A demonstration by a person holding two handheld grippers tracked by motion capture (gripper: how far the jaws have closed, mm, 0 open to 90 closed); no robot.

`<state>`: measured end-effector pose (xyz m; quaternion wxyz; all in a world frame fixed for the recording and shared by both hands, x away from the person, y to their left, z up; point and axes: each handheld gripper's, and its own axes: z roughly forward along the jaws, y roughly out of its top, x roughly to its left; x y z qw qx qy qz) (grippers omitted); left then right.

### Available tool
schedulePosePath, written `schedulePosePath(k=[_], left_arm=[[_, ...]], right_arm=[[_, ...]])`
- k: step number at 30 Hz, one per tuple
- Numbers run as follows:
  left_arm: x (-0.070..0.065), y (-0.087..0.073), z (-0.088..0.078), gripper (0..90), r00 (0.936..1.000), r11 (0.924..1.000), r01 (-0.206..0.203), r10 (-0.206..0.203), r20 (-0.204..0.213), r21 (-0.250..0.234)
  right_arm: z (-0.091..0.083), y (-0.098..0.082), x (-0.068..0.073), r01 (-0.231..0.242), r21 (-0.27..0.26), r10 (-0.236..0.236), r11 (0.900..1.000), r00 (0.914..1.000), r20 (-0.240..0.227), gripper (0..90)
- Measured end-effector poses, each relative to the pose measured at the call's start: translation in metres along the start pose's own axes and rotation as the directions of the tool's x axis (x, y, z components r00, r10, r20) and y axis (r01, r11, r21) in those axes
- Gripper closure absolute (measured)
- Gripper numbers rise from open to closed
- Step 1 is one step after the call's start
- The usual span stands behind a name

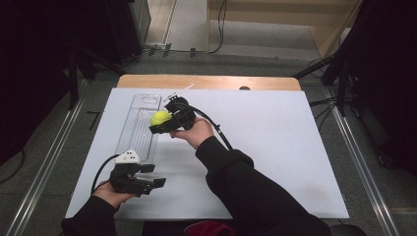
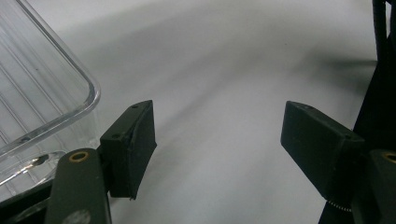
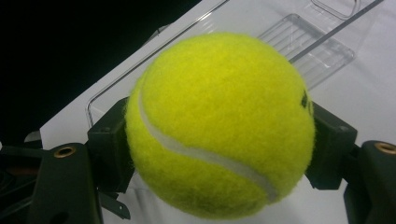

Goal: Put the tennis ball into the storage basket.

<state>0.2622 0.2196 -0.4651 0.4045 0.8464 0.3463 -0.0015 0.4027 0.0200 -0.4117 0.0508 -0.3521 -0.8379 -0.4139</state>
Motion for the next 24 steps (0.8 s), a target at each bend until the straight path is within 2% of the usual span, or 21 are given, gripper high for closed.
schedulePosePath(k=[19, 24], left_arm=[[0.002, 0.000, 0.000, 27.0, 1.0000, 1.0000, 0.000, 0.000, -0.005, 0.000], [0.002, 0.000, 0.000, 27.0, 1.0000, 1.0000, -0.002, 0.002, -0.006, 0.001]], right_arm=[[0.014, 0.017, 0.003, 0.013, 0.016, -0.013, 1.000, 0.9999, 0.007, 23.5], [0.018, 0.021, 0.005, 0.015, 0.003, -0.015, 1.000, 0.9999, 0.003, 23.4]])
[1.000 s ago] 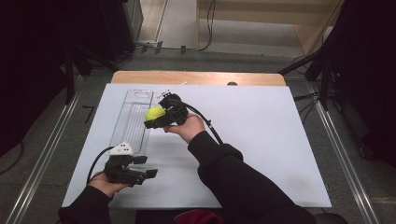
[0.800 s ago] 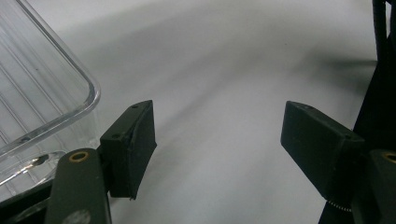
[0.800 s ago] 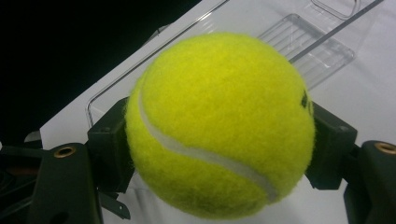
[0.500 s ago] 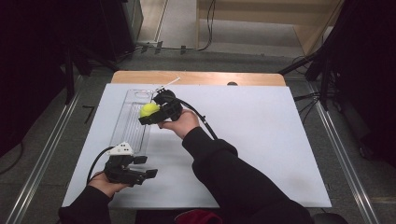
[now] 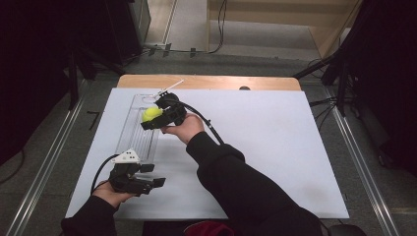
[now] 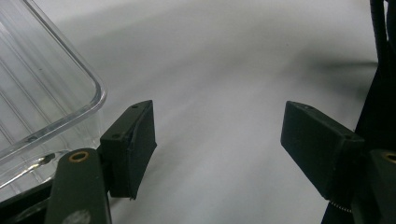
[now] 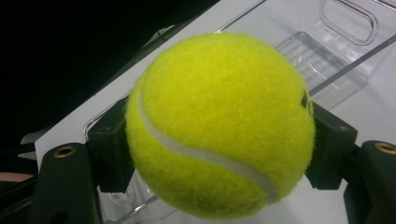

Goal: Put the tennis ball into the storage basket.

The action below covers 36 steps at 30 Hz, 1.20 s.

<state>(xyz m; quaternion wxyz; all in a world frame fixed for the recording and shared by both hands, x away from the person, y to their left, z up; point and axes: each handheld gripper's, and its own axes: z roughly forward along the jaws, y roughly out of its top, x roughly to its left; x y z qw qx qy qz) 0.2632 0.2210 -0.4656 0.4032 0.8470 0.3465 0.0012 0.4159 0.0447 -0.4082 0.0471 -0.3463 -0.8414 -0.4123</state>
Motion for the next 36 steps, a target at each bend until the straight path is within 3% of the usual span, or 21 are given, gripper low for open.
schedulePosePath(k=[13, 36], left_arm=[[0.000, 0.000, 0.000, 27.0, 1.0000, 1.0000, -0.002, 0.002, 0.001, 0.000], [-0.002, 0.001, 0.000, 27.0, 0.9999, 0.9999, -0.011, 0.011, 0.008, -0.004]], right_arm=[[0.016, 0.006, 0.003, 0.000, 0.023, 0.000, 1.000, 1.0000, 0.001, 23.5], [0.037, 0.023, 0.013, 0.025, 0.005, -0.025, 1.000, 0.9997, 0.005, 23.5]])
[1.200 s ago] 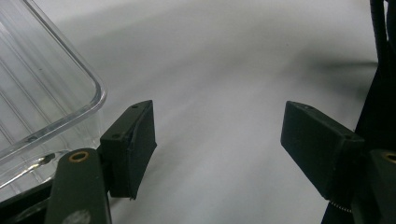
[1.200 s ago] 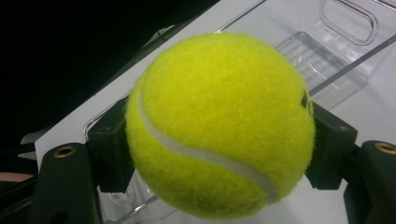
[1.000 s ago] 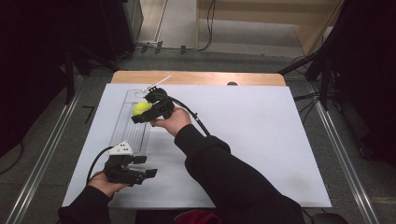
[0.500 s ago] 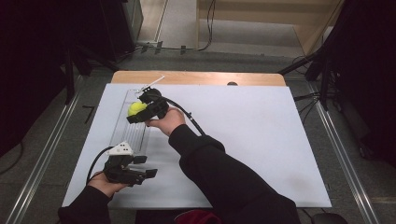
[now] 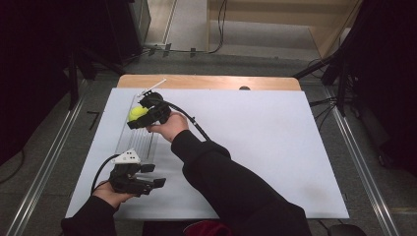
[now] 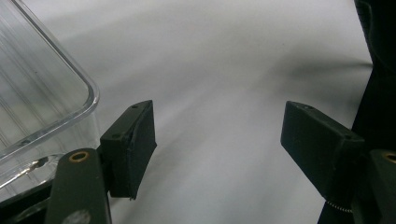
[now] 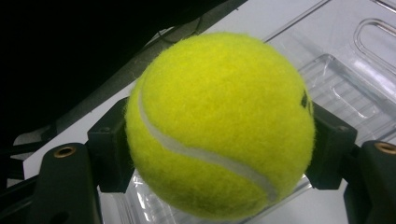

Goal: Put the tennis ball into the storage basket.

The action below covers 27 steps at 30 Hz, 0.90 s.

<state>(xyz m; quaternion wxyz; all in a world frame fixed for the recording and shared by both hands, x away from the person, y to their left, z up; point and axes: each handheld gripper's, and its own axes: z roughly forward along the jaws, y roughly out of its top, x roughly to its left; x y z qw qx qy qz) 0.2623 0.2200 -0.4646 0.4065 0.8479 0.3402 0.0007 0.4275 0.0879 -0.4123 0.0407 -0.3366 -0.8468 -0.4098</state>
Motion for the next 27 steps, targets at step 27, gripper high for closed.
schedulePosePath(k=[27], left_arm=[[-0.001, 0.000, 0.000, 27.0, 1.0000, 1.0000, 0.003, -0.003, 0.002, -0.004]], right_arm=[[0.028, -0.006, -0.004, 0.006, 0.055, -0.008, 0.998, 0.9991, 0.041, 23.4]])
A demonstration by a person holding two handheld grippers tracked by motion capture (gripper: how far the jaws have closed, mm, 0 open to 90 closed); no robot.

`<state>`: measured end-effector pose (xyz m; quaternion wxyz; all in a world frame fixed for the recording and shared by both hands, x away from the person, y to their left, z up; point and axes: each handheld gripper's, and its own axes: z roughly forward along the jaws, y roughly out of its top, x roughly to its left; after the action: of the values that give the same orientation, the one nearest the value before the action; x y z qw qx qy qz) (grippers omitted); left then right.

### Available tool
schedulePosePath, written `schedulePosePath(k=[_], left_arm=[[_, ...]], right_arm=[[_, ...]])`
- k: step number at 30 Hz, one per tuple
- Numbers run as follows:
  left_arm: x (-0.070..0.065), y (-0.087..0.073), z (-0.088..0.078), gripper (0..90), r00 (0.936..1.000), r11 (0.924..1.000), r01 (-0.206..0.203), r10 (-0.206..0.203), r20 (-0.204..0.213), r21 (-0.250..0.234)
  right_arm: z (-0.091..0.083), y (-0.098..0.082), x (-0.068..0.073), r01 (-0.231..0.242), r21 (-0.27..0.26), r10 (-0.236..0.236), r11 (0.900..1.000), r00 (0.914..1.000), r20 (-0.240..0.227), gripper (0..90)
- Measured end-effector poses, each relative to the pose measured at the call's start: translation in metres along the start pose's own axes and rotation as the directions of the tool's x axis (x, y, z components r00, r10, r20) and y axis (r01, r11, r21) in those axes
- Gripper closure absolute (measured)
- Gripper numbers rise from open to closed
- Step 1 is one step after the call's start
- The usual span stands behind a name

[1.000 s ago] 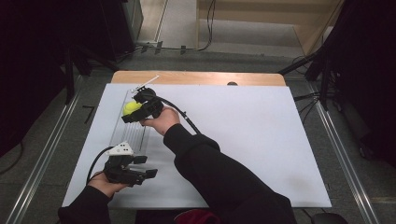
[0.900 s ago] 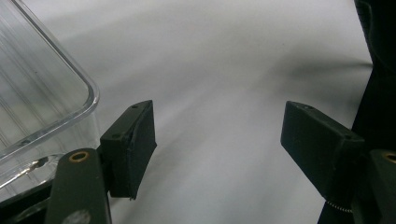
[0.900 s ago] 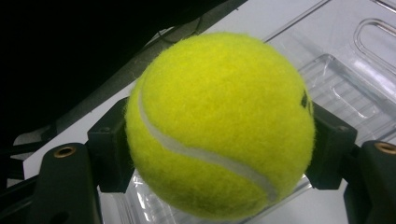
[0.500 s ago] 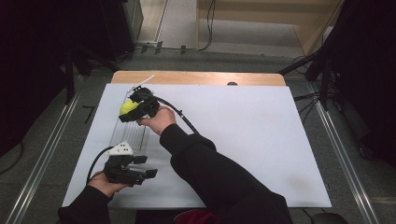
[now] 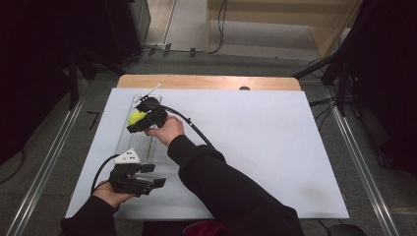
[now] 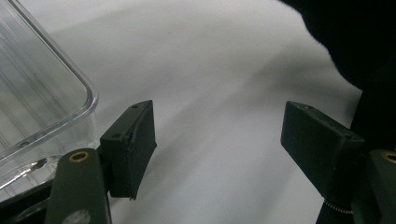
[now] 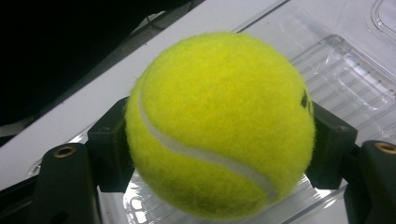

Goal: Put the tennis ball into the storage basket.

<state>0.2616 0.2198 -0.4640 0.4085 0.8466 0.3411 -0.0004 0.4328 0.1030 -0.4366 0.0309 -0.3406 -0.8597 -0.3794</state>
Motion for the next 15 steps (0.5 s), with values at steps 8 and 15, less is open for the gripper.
schedulePosePath(k=[8, 15], left_arm=[[0.0001, 0.0002, 0.0002, 27.0, 1.0000, 1.0000, 0.000, 0.000, 0.001, 0.002], [0.0002, 0.0000, 0.0003, 27.0, 1.0000, 1.0000, 0.002, -0.002, 0.002, 0.005]], right_arm=[[0.0039, -0.0011, -0.0012, 0.002, -0.002, -0.002, 1.000, 1.0000, -0.002, 23.3], [0.0081, -0.0037, -0.0009, -0.023, -0.006, 0.023, 1.000, 0.9997, -0.004, 23.0]])
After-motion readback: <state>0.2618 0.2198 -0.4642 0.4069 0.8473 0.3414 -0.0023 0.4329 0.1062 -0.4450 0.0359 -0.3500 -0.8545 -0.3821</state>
